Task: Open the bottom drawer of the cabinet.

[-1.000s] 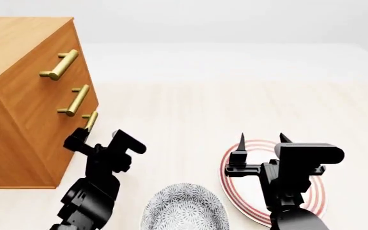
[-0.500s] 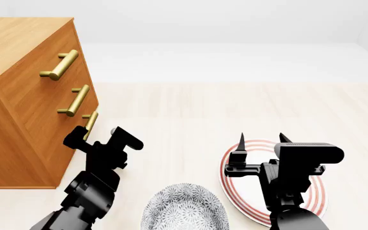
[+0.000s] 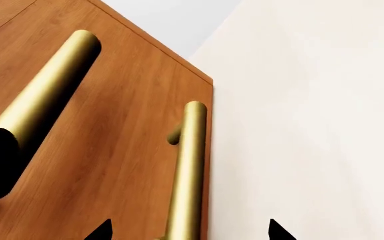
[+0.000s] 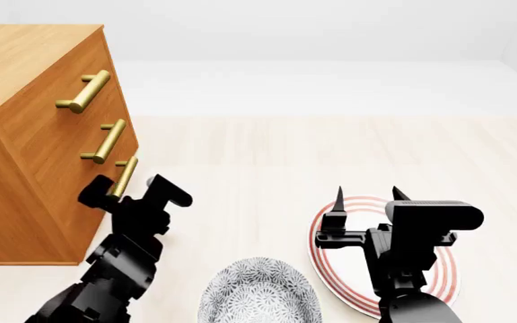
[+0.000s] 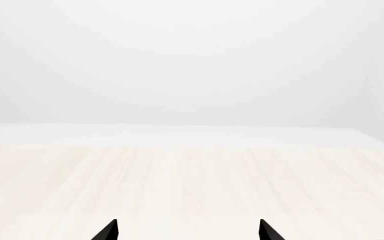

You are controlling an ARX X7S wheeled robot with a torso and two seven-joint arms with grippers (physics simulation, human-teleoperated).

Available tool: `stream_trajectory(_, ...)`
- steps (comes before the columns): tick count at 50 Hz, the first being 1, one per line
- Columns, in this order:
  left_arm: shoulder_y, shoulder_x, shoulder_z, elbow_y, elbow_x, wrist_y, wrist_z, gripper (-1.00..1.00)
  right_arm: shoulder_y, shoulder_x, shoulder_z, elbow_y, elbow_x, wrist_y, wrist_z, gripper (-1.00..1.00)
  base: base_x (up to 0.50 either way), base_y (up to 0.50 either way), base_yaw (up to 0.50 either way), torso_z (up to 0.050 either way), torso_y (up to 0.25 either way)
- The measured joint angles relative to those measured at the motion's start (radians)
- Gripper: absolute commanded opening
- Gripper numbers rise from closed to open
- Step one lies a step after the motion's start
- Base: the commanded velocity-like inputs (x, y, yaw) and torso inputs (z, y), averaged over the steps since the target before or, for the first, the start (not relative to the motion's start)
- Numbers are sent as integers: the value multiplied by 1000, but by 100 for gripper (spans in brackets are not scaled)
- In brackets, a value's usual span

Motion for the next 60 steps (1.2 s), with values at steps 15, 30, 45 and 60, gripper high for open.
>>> stream_trajectory(15, -11, -8, 46, -9, -38, -31, -16, 100, -5, 3, -2, 5, 6, -11, 5, 100, 0, 0, 0, 0, 0)
stream_trajectory(30, -18, -13, 80, -13, -64, -57, -27, 100, -9, 8, -2, 4, 14, -16, 11, 100, 0, 0, 0, 0, 0)
stream_trajectory(45, -12, -18, 111, -24, -85, -67, -24, -100, -6, 14, -4, -1, 20, -12, 18, 100, 0, 0, 0, 0, 0)
stream_trajectory(60, -12, -19, 127, -32, -77, -62, -31, -100, -5, 16, -9, 5, 25, -20, 22, 100, 1, 0, 0, 0, 0)
